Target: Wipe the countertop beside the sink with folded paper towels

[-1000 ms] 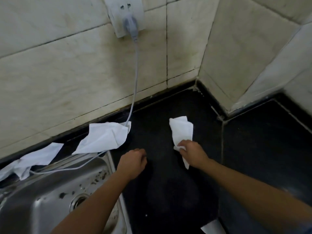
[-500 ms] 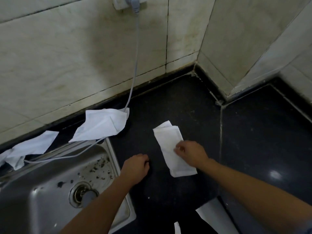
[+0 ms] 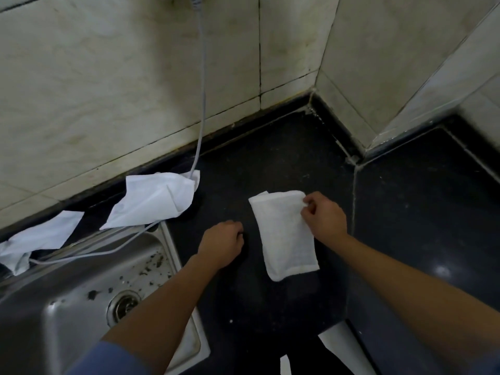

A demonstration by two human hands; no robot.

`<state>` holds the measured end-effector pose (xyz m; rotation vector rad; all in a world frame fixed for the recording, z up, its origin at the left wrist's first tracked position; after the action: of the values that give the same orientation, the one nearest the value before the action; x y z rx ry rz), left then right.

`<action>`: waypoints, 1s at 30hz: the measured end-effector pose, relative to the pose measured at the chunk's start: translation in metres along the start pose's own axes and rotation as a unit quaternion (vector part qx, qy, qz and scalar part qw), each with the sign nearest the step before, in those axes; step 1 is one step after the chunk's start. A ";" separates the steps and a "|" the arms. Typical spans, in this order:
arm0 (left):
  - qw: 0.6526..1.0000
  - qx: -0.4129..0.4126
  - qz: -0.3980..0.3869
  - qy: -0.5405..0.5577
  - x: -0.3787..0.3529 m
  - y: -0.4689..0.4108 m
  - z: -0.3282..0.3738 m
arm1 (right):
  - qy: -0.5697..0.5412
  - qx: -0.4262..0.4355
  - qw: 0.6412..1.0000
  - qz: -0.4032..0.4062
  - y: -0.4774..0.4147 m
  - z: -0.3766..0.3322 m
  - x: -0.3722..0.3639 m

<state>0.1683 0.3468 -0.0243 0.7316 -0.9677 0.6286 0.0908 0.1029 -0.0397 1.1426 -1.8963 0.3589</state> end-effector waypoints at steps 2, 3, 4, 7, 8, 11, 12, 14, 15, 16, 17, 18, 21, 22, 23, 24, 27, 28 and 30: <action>1.000 -0.007 -0.002 -0.005 0.000 -0.017 0.010 | 0.006 -0.004 1.000 0.021 -0.010 0.018 0.016; 1.000 -0.011 -0.002 -0.010 -0.001 -0.025 0.017 | 0.014 -0.008 1.000 0.023 -0.015 0.028 0.022; 1.000 -0.016 -0.004 -0.014 -0.004 -0.033 0.023 | 0.022 -0.014 0.999 0.023 -0.021 0.038 0.026; 0.999 -0.038 -0.016 -0.021 -0.019 -0.051 0.049 | 0.054 -0.042 0.997 0.022 -0.036 0.070 0.036; 0.998 -0.044 -0.025 -0.023 -0.026 -0.053 0.057 | 0.069 -0.051 0.996 0.018 -0.038 0.079 0.037; 0.995 -0.072 -0.051 -0.047 -0.051 -0.049 0.075 | 0.109 -0.027 0.993 0.029 -0.031 0.091 0.042; 0.993 -0.094 -0.047 -0.053 -0.058 -0.044 0.080 | 0.111 0.000 0.993 0.044 -0.025 0.090 0.042; 0.987 -0.146 -0.038 -0.052 -0.067 -0.034 0.088 | 0.101 0.057 0.992 0.054 -0.005 0.084 0.040; 0.984 -0.167 -0.042 -0.049 -0.071 -0.029 0.091 | 0.098 0.084 0.991 0.047 0.008 0.081 0.037; 0.980 -0.184 -0.048 -0.051 -0.074 -0.025 0.092 | 0.098 0.109 0.989 0.031 0.021 0.080 0.033; 0.977 -0.196 -0.055 -0.062 -0.077 -0.023 0.093 | 0.101 0.129 0.987 0.007 0.035 0.081 0.029; 0.974 -0.206 -0.053 -0.077 -0.078 -0.021 0.092 | 0.105 0.142 0.984 -0.024 0.049 0.084 0.024; 0.970 -0.210 -0.033 -0.119 -0.077 -0.021 0.088 | 0.136 0.172 0.972 -0.086 0.076 0.098 0.015; 0.969 -0.209 -0.029 -0.129 -0.075 -0.022 0.086 | 0.145 0.175 0.970 -0.090 0.078 0.101 0.015; 0.969 -0.207 -0.025 -0.134 -0.072 -0.021 0.083 | 0.151 0.172 0.969 -0.094 0.077 0.102 0.015; 0.969 -0.206 -0.020 -0.131 -0.068 -0.021 0.080 | 0.155 0.169 0.969 -0.094 0.075 0.102 0.015; 0.974 -0.201 -0.014 -0.100 -0.055 -0.009 0.072 | 0.156 0.174 0.968 -0.087 0.072 0.095 0.020; 0.975 -0.199 -0.023 -0.093 -0.053 -0.002 0.070 | 0.157 0.185 0.966 -0.090 0.073 0.091 0.020; 0.979 -0.171 -0.076 -0.079 -0.057 0.016 0.066 | 0.180 0.196 0.954 -0.136 0.080 0.083 0.017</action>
<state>0.0994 0.2961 -0.0461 0.5463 -1.1196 0.2619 -0.0229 0.0850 -0.0599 1.4646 -1.3600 0.7578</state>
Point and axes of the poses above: each hand's wrist, its own y-axis away from the middle knuckle, its own x-axis out of the back of the hand, z = x × y, the point moved 3 cm from there along -y, towards the middle knuckle, and after that the axes turned 3 degrees about z, right-handed, at the moved point
